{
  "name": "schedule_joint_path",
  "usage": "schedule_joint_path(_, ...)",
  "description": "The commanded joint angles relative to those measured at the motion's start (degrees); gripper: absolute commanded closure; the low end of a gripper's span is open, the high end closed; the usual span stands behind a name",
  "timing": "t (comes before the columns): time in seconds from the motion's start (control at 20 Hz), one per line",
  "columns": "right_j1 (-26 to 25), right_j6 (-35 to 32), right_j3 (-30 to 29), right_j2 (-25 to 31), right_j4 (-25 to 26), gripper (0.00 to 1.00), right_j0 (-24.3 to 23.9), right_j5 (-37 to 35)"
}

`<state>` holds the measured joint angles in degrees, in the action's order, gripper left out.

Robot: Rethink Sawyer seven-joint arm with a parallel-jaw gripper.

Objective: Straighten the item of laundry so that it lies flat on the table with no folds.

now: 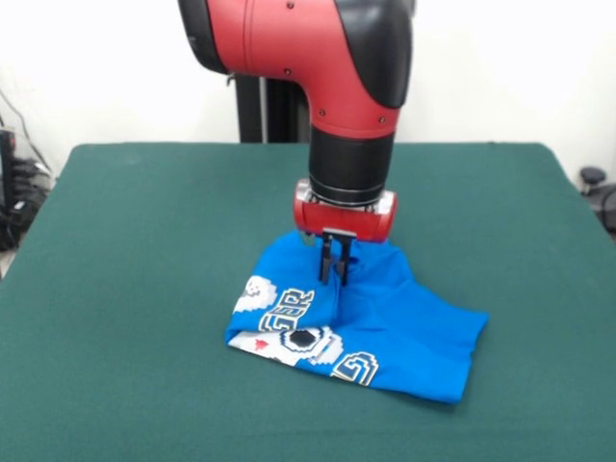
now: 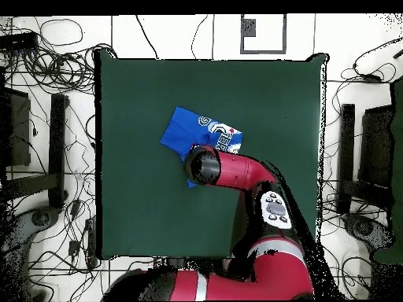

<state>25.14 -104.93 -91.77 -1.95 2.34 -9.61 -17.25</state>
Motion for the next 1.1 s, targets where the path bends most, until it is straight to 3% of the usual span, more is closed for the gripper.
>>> schedule_joint_path(0.05, -0.2, -2.5, -0.6, 5.9, 1.1, 1.0, 0.7, -5.2)
schedule_joint_path(0.15, -0.1, -2.4, -0.6, 6.0, 1.0, 1.0, 0.6, -5.5)
schedule_joint_path(0.2, -0.1, -2.5, -0.7, 5.9, 1.0, 0.0, 0.6, -5.7)
schedule_joint_path(1.1, -0.6, -2.5, 0.7, 5.5, 0.6, 0.0, 0.5, -8.2)
